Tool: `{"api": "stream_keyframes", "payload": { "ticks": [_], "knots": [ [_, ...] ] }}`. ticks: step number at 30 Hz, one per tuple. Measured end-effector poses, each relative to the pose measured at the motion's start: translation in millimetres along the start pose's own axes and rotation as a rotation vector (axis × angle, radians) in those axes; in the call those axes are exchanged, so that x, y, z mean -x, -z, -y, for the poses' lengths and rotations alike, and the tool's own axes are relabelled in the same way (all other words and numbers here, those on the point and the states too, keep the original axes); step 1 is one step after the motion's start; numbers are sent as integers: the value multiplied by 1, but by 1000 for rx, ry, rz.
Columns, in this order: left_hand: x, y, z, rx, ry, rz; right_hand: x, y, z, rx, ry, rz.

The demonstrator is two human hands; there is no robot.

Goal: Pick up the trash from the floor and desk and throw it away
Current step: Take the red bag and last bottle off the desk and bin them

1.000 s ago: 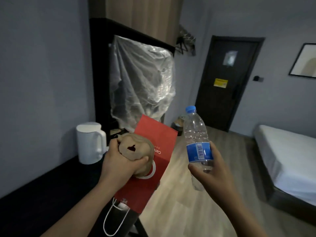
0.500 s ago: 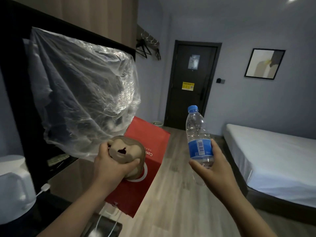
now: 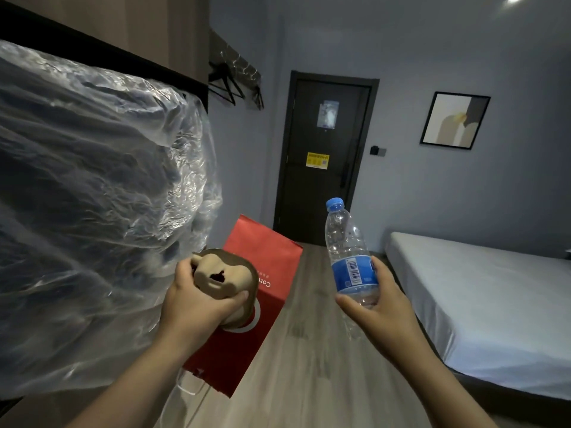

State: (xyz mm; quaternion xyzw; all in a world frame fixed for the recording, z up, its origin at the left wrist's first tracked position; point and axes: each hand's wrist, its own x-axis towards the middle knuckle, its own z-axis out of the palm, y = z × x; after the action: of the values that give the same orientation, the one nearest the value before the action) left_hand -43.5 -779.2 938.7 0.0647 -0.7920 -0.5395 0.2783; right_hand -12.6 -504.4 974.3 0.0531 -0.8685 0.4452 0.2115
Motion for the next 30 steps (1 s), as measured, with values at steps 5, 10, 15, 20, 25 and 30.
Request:
{"api": "stream_keyframes", "payload": {
  "ticks": [5,10,15,20,25,30],
  "knots": [
    [-69,-60,21,-32,15,1,-82,-22,-47,-1,-21,-19],
    [-148,-135,32,-72,10,-1,-182,-36,-98,-25,-34,-30],
    [-230,-207,35,-115,5,-23,-290,-45,-142,-44,-46,-9],
    [-298,-260,60,-171,30,-27,-377,-71,-186,-16,-85,40],
    [-376,-307,100,-166,66,-11,-464,-117,-224,17,-93,68],
    [-476,-354,142,-167,97,16,-558,-172,-258,53,-113,71]
  ]
}}
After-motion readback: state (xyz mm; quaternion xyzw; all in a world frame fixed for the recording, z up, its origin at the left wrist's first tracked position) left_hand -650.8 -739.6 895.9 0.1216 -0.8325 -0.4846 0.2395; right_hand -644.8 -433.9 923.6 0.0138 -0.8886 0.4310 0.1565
